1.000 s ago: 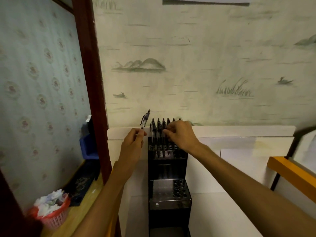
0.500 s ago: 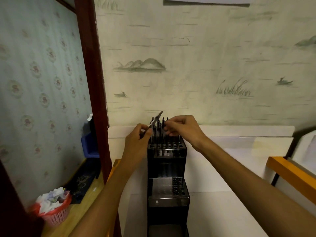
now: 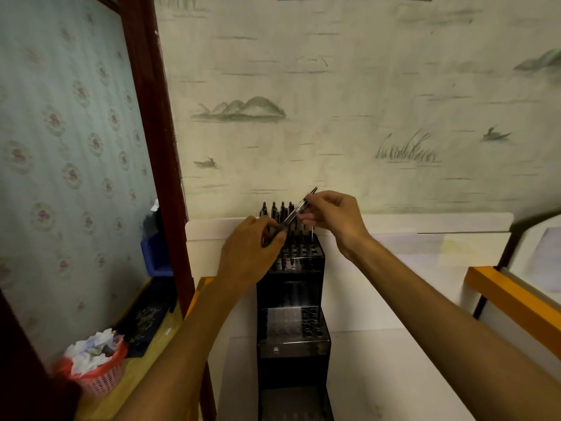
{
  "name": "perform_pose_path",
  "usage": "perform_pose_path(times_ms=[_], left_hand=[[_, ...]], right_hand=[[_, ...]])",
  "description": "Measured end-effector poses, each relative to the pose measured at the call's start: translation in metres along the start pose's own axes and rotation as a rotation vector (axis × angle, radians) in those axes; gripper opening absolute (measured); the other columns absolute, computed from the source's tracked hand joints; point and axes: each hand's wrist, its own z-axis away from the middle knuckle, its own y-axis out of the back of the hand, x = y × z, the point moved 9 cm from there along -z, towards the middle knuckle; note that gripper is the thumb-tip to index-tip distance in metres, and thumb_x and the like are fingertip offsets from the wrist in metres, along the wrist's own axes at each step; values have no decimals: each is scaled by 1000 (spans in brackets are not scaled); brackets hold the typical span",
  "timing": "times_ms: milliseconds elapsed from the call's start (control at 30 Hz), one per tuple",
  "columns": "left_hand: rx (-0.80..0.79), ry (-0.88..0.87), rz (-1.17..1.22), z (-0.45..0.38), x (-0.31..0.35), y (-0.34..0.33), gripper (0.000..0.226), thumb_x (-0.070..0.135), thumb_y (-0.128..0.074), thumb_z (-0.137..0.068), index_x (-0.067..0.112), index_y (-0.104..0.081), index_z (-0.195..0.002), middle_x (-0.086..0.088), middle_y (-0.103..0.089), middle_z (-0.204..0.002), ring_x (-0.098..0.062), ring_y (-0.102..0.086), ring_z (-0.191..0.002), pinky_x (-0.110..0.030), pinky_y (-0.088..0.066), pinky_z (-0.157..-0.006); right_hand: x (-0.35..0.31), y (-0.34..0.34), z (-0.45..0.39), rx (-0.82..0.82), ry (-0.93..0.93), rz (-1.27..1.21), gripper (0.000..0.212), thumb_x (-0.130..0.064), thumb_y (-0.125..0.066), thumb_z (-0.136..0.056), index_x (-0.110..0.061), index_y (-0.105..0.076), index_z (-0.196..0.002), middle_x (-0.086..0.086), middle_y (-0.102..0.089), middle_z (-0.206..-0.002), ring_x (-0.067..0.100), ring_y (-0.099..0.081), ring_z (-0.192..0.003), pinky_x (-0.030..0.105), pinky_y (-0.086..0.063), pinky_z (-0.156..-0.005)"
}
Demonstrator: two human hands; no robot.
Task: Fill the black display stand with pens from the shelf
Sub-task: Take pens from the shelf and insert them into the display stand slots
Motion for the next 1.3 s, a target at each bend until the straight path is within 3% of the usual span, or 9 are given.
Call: perform_pose_path(times_ms=[200,367,867,1033,1300], left_hand=[[7,-89,-343,2,-9,19,38,55,-54,-91,28,-63,-116,3,-61,-112,-18,-55,-108,-41,-45,-93],[7,-86,-337,4,-13,24,36,52,-58,-90,29,-63,-116,2,-62,-114,-20,-55,-110,-43,-43,-94],[-34,-31,-260,12,-20,19,27,43,-61,-90,29,-63,-112,7,-62,-101,-15,-54,-96,-37,-44,-85],[-34,-38,-261,13,-16,18,27,40,-61,-90,26,-64,-112,6,-63,-99,-16,-55,-95,-39,-46,-85],[-50,-32,-257,16,-14,16,25,42,-60,-90,28,-63,-110,8,-62,-96,-15,-55,-91,-38,-46,-82]], right_hand=[[-25,10,-9,83,248,388,10,-14,-64,-93,-9,-70,-87,9,-73,-73,26,-73,-67,45,-62,-71],[-31,-7,-8,53,350,631,13,-18,-63,-95,-8,-71,-94,5,-72,-77,18,-72,-67,45,-60,-76],[-28,-19,-7,0,402,847,18,-25,-66,-94,-9,-74,-94,2,-74,-76,16,-70,-72,40,-56,-84],[-3,-32,-6,-111,370,995,18,-28,-70,-91,-12,-77,-91,4,-74,-79,16,-68,-75,35,-56,-81],[5,-25,-3,-78,339,993,18,-28,-71,-91,-12,-78,-88,5,-73,-75,18,-66,-71,35,-55,-76]])
